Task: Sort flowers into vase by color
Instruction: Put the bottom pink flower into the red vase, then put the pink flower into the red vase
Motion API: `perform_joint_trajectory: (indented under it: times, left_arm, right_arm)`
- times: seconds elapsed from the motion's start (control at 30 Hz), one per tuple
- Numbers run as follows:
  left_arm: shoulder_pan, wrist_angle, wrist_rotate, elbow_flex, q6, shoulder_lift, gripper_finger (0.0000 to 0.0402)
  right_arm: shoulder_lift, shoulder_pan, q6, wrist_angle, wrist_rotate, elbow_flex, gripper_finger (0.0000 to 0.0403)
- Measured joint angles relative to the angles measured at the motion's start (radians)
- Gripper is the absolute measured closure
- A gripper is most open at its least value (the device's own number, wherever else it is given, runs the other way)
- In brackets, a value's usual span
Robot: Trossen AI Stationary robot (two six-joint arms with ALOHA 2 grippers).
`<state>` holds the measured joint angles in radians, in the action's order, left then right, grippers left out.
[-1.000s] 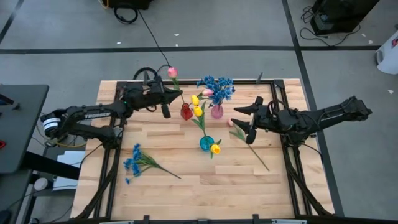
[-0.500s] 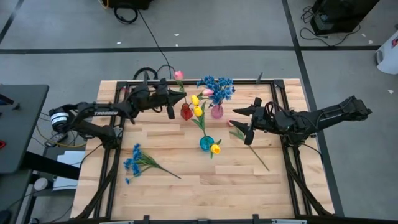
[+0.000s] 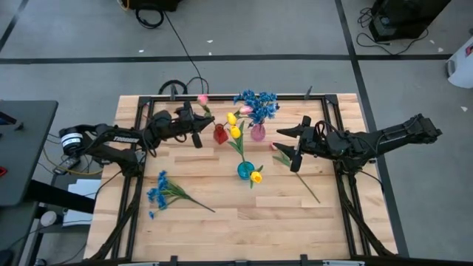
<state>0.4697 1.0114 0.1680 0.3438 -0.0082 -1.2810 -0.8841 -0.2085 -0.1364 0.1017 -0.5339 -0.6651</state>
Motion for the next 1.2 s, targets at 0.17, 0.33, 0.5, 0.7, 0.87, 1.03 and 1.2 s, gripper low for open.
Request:
perform_joint_trajectory:
  times: [0.17, 0.33, 0.5, 0.7, 0.87, 1.03, 1.2]
  left_arm:
    - [-0.003, 0.072, 0.0, -0.005, 0.003, -0.069, 0.0391]
    - [-0.014, 0.225, 0.0, -0.005, -0.003, -0.197, 0.039]
    - [-0.013, 0.343, 0.0, -0.005, -0.033, -0.309, 0.039]
    - [-0.019, 0.401, -0.001, -0.003, -0.055, -0.395, 0.0389]
    - [-0.035, 0.431, 0.0, -0.003, -0.056, -0.419, 0.0388]
    - [-0.038, 0.406, 0.0, -0.005, -0.082, -0.421, 0.0354]
    - [-0.033, 0.399, 0.001, -0.009, -0.083, -0.418, 0.0293]
  right_arm:
    - [0.0, 0.0, -0.004, 0.001, 0.0, 0.0, 0.0154]
    - [0.0, 0.0, -0.011, 0.001, 0.0, 0.0, 0.0154]
    - [0.0, 0.0, -0.019, 0.0, 0.0, 0.0, 0.0154]
    - [0.0, 0.0, -0.019, -0.001, 0.0, 0.0, 0.0154]
    - [-0.007, 0.0, -0.019, -0.001, 0.0, 0.0, 0.0154]
    - [-0.031, 0.0, -0.026, -0.001, 0.0, 0.0, 0.0154]
    - [-0.043, 0.0, -0.049, -0.01, 0.0, 0.0, 0.0154]
